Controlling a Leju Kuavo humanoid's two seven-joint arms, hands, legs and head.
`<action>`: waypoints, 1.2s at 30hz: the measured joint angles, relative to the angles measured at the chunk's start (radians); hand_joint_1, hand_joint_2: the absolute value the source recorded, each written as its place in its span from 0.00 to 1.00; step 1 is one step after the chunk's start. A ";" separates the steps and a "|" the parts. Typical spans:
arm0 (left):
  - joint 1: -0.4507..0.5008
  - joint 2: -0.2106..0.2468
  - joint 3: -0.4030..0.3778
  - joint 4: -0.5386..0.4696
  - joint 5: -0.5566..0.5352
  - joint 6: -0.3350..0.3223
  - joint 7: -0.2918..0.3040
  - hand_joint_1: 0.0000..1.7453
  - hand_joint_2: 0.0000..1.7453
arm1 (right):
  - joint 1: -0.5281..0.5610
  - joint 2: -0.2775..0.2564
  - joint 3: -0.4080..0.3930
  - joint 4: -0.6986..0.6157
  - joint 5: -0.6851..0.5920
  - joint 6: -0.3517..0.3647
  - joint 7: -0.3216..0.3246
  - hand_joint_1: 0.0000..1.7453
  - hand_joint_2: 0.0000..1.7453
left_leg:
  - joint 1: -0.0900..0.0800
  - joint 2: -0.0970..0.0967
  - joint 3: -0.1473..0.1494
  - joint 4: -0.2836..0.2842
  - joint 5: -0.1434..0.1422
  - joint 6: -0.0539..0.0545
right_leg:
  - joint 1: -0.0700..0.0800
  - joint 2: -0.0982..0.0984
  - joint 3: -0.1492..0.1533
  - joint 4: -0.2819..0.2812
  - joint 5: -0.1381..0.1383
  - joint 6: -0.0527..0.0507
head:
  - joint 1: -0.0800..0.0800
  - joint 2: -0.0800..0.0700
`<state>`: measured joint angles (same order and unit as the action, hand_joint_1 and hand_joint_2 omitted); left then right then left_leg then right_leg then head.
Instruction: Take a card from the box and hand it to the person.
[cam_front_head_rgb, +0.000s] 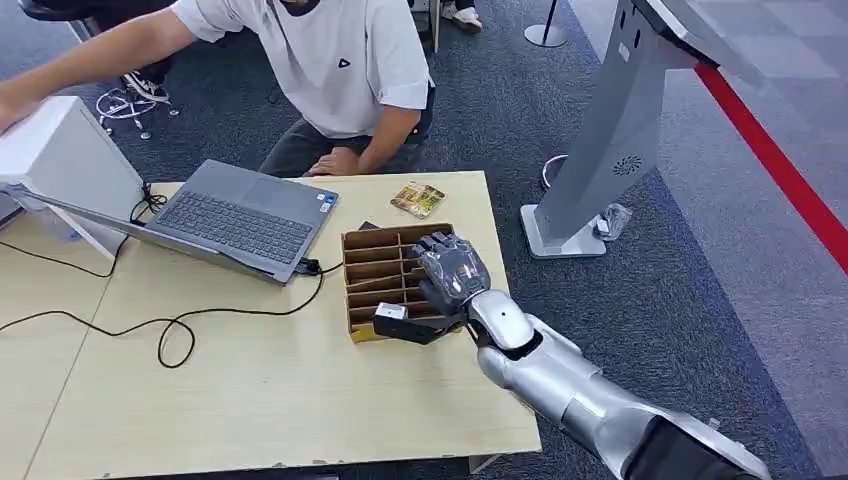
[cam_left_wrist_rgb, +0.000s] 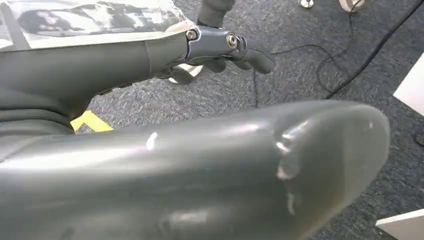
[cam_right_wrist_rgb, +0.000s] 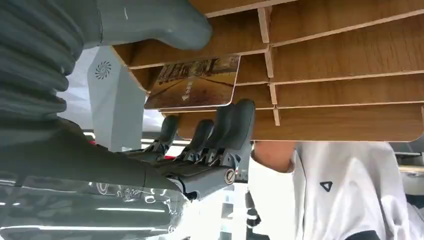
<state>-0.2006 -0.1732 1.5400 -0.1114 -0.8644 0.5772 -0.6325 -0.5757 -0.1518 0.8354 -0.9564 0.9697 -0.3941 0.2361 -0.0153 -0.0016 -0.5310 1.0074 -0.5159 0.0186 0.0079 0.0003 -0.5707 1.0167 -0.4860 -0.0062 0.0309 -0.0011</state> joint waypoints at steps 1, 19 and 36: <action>0.000 0.000 0.000 0.000 0.000 0.000 -0.001 0.00 0.00 | 0.000 0.000 0.000 0.000 0.000 -0.001 0.000 0.48 1.00 | 0.000 0.000 0.000 0.000 0.000 0.000 | 0.000 0.000 0.000 0.000 0.000 0.000 | 0.000 0.000; 0.000 0.001 0.000 0.000 0.005 -0.003 -0.009 0.00 0.00 | -0.002 -0.004 0.000 0.000 -0.006 -0.005 0.004 1.00 1.00 | 0.000 0.000 0.000 0.000 0.000 0.000 | 0.000 0.000 0.000 0.000 0.000 0.000 | 0.000 0.000; 0.001 0.001 0.000 0.000 0.036 -0.003 -0.023 0.00 0.00 | 0.013 -0.019 -0.005 -0.055 0.057 -0.208 0.050 1.00 1.00 | 0.000 0.000 0.000 0.000 0.000 0.000 | 0.000 0.000 0.000 0.000 0.000 0.000 | 0.000 0.000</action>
<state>-0.2000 -0.1720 1.5400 -0.1114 -0.8282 0.5745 -0.6558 -0.5626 -0.1713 0.8301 -1.0116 1.0269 -0.6017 0.2861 -0.0153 -0.0014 -0.5309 1.0074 -0.5159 0.0186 0.0079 0.0005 -0.5710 1.0166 -0.4860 -0.0062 0.0309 -0.0011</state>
